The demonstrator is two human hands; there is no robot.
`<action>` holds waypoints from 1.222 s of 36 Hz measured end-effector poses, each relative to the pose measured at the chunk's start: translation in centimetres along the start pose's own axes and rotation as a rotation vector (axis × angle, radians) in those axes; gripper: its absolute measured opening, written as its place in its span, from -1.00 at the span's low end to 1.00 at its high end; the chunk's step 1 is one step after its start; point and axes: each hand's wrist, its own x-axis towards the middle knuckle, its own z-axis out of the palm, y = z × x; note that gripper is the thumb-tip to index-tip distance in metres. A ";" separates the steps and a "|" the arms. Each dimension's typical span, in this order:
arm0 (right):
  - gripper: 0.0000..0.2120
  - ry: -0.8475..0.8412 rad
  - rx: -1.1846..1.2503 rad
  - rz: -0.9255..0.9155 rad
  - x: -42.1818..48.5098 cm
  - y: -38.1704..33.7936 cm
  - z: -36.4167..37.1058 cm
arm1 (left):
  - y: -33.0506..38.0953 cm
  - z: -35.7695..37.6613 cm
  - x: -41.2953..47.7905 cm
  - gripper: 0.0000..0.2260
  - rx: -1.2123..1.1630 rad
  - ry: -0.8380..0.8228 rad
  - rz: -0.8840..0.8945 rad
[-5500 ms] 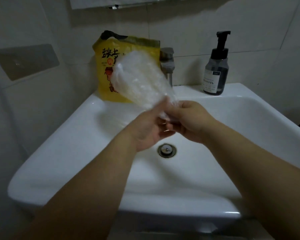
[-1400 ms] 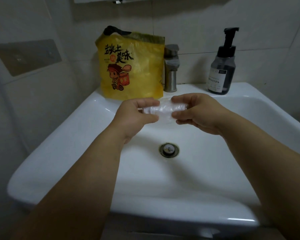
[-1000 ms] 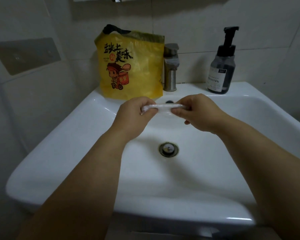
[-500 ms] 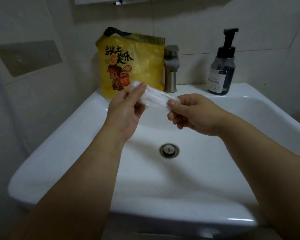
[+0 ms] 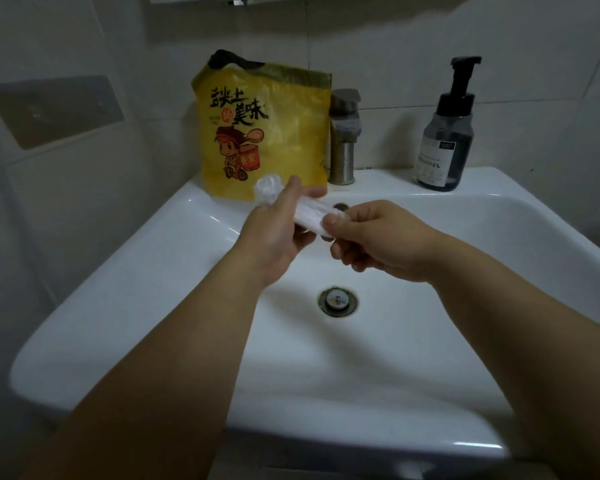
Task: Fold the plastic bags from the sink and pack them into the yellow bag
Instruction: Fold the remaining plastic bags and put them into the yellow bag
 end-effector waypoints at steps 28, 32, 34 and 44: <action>-0.78 0.029 0.372 0.039 -1.0 -0.3 -3.8 | 1.4 -2.4 -2.0 -0.79 0.263 -0.175 -0.055; -0.62 0.060 0.388 -0.003 -0.8 -0.3 -3.9 | 1.5 -2.1 -2.1 -0.80 0.236 -0.178 -0.062; -0.61 0.074 0.380 -0.023 -0.7 -0.4 -3.9 | 1.6 -2.1 -2.2 -0.80 0.231 -0.182 -0.061; -0.96 0.040 0.294 -0.047 -1.1 -0.9 -3.4 | 2.1 -2.2 -2.1 -0.72 0.111 -0.171 -0.025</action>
